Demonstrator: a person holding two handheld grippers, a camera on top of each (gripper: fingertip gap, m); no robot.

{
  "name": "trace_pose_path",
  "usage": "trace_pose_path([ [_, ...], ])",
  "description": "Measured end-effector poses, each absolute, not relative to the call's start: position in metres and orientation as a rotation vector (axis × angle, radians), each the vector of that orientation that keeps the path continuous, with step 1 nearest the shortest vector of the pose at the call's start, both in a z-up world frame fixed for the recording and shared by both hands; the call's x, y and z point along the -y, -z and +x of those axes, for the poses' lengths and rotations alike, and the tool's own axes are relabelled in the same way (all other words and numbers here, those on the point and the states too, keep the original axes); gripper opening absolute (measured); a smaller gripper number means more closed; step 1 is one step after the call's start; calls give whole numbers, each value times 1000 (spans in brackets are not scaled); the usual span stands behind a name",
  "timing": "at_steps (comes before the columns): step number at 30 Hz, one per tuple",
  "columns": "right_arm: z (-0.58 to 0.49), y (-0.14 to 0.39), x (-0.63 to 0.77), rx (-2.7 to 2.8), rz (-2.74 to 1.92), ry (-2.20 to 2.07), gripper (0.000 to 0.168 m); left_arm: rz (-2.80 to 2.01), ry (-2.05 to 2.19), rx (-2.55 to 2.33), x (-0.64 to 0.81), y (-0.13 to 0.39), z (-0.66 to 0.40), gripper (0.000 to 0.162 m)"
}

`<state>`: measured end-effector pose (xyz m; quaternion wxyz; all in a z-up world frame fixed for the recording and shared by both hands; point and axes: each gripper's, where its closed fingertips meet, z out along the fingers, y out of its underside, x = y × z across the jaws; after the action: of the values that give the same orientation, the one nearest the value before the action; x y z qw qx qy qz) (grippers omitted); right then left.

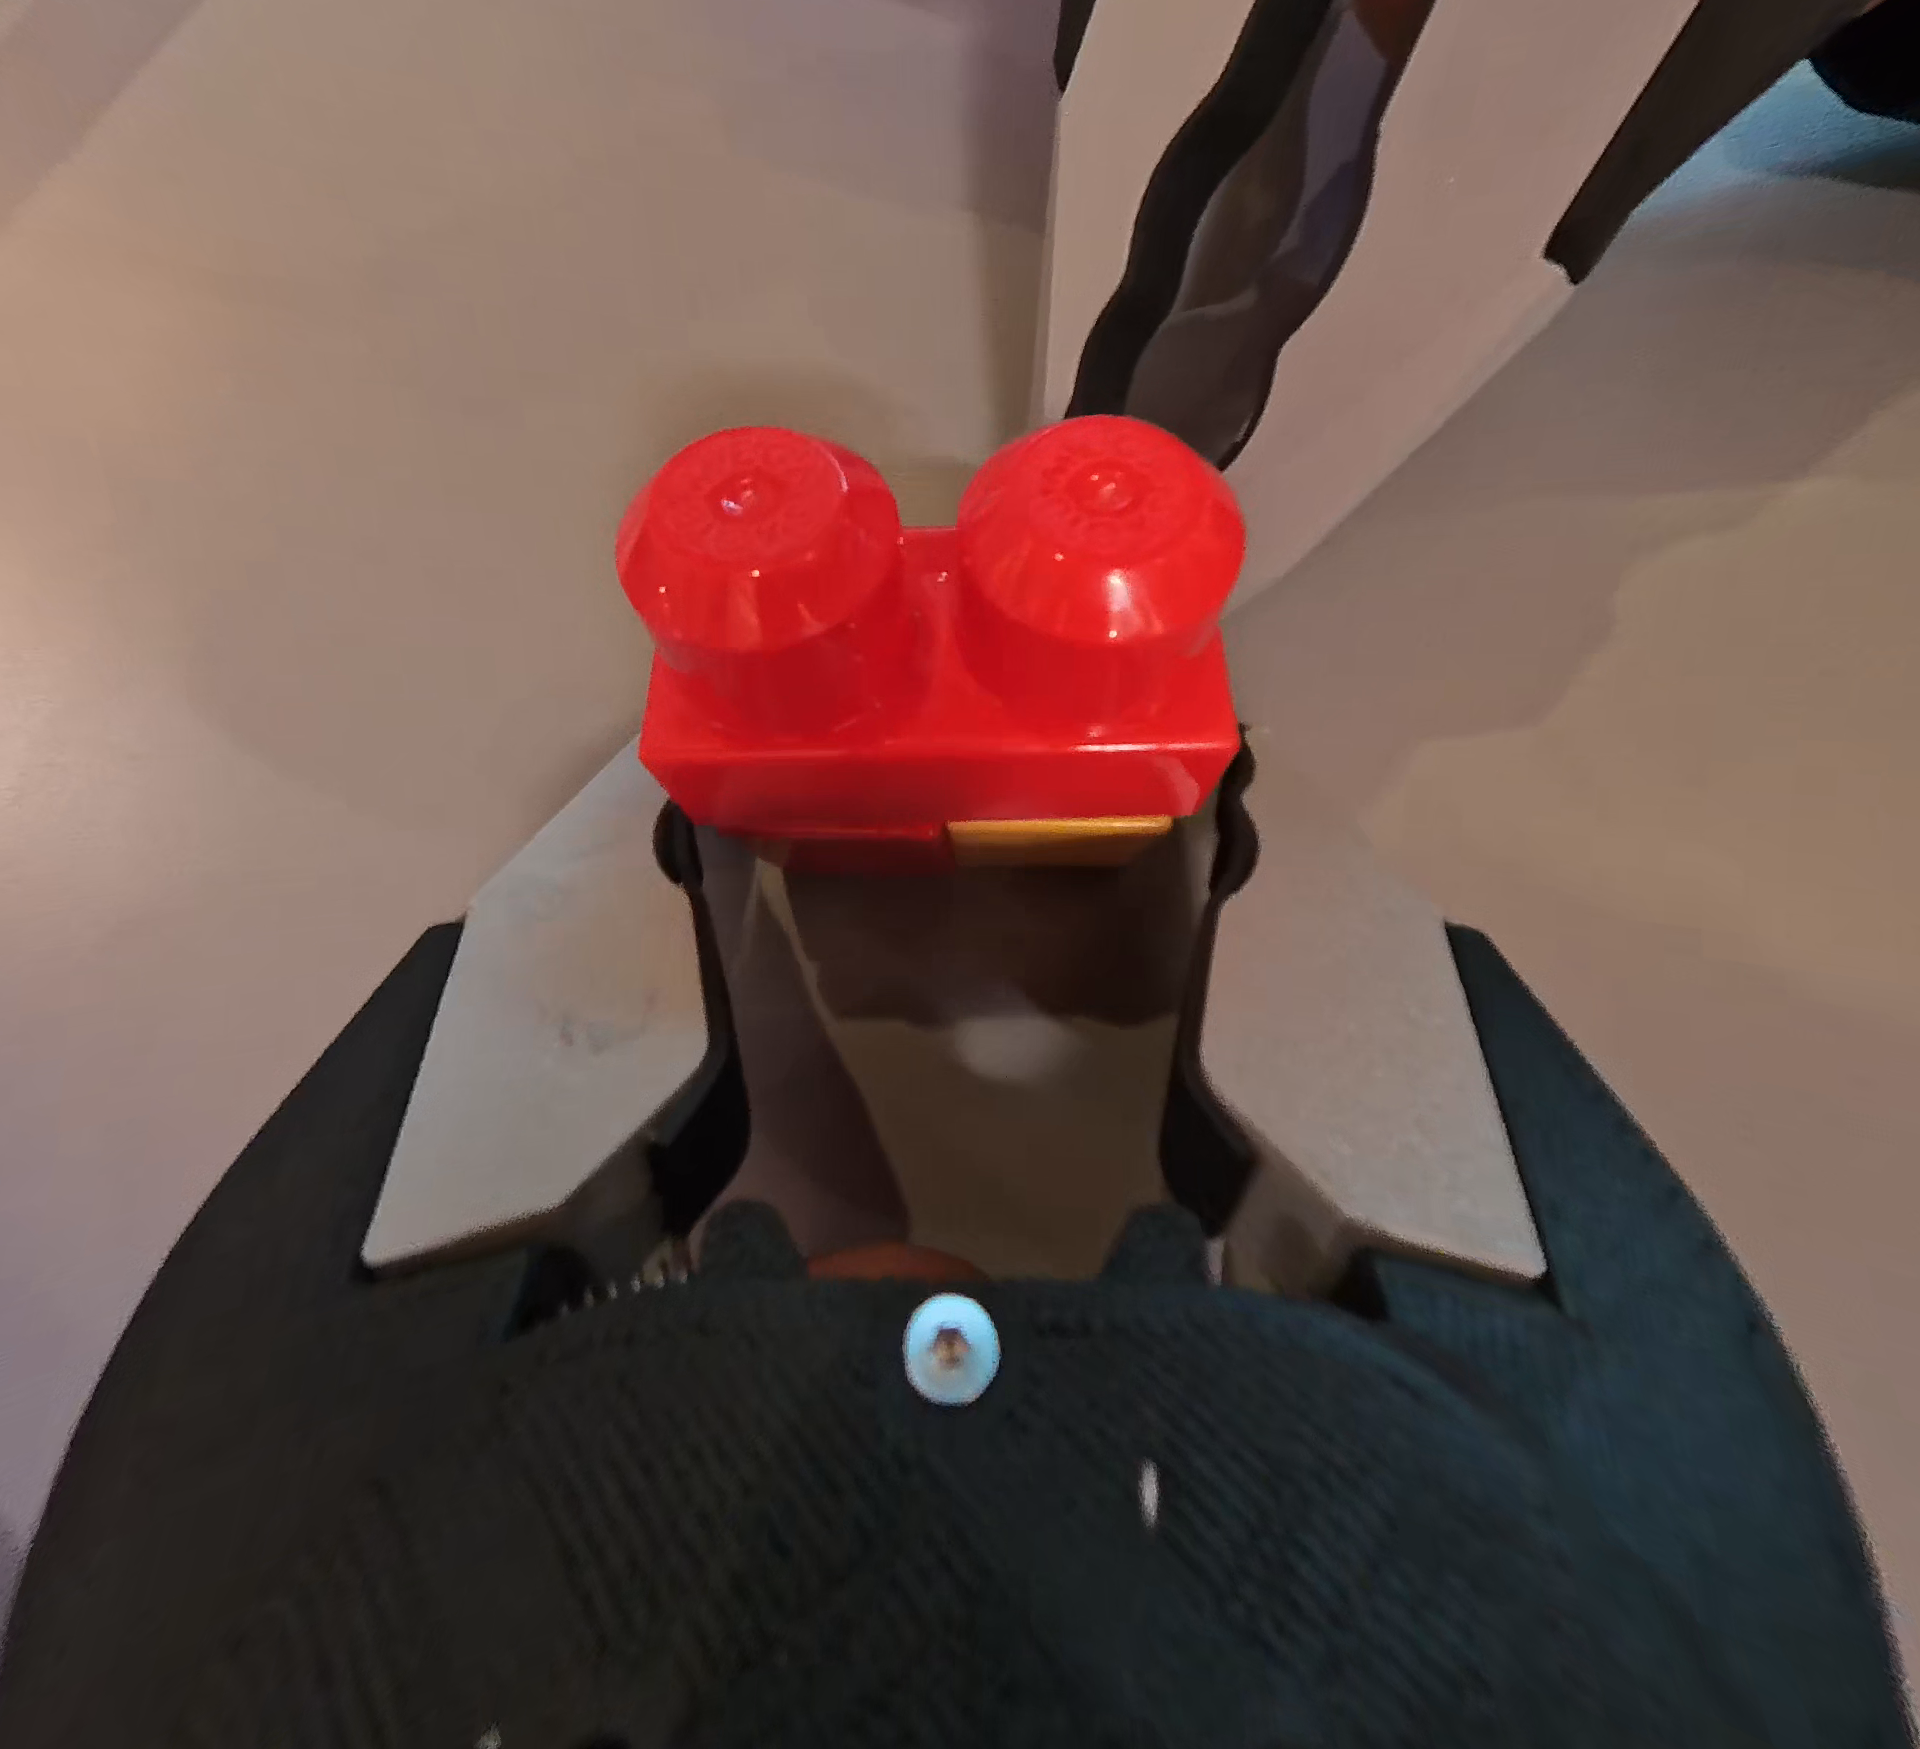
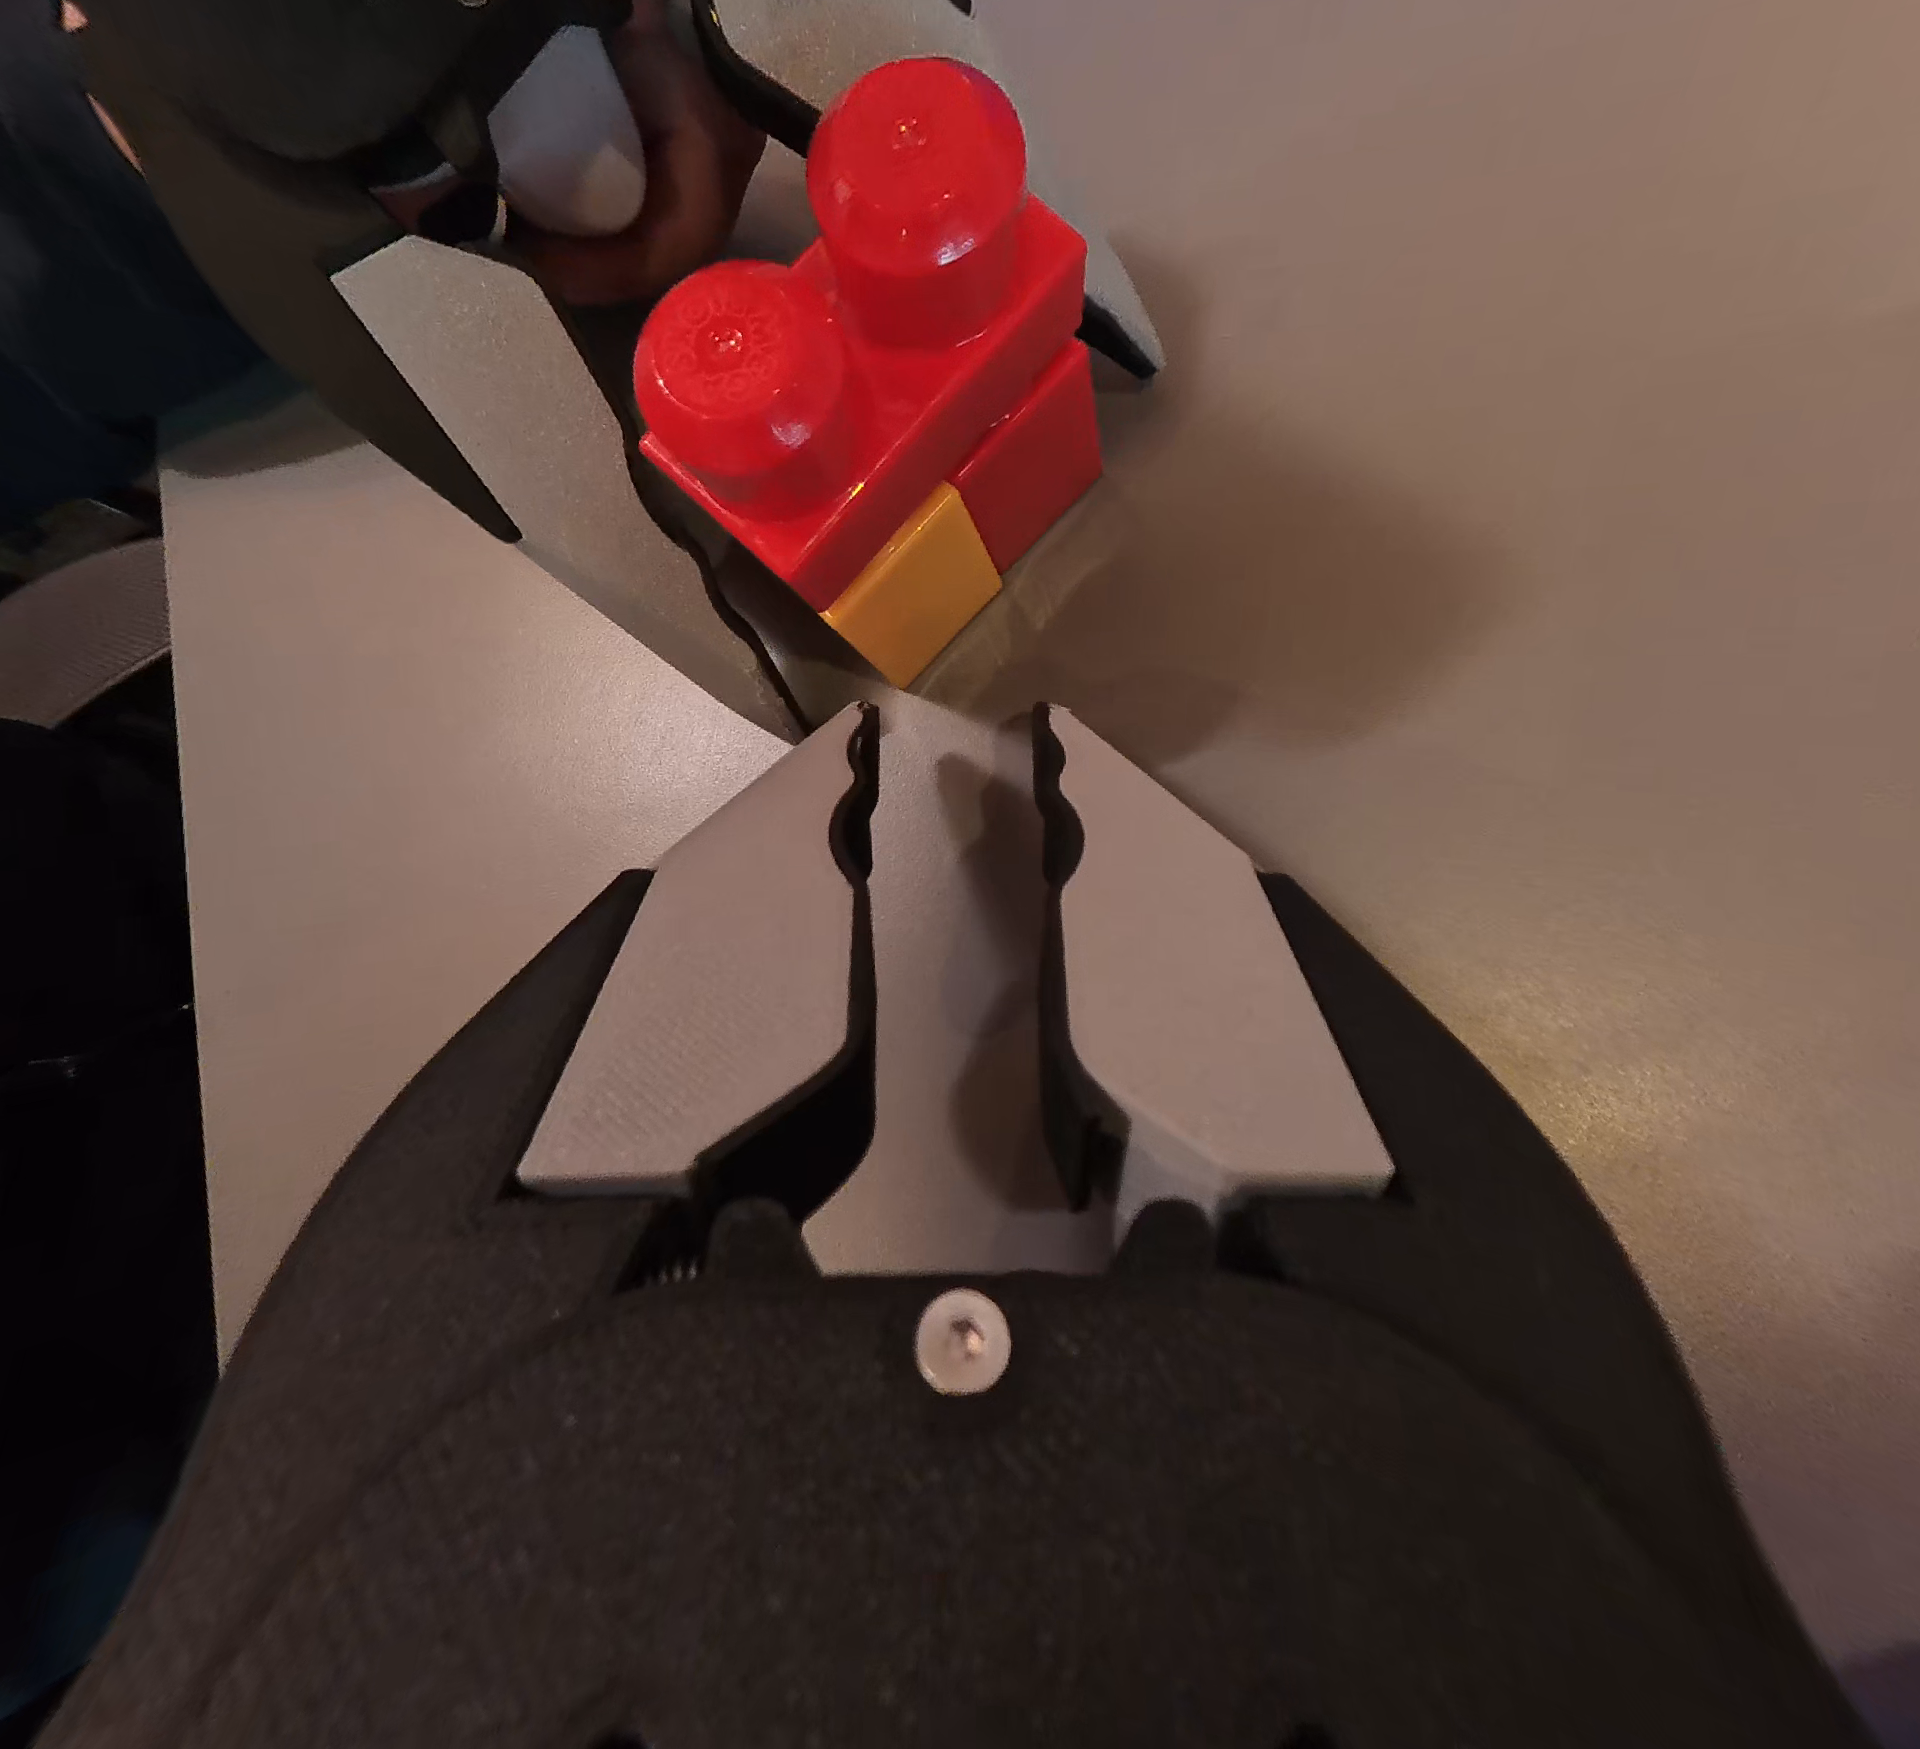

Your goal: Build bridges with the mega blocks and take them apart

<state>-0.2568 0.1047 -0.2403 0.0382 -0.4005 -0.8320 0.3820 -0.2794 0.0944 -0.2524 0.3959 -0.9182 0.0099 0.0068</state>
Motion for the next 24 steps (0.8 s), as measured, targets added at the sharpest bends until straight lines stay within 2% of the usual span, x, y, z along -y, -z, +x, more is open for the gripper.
trace_pose_path([
  [24,-257,236,-103,2539,-1219,-1208,27,-2334,36,-70,-100,254,-280,101],
])
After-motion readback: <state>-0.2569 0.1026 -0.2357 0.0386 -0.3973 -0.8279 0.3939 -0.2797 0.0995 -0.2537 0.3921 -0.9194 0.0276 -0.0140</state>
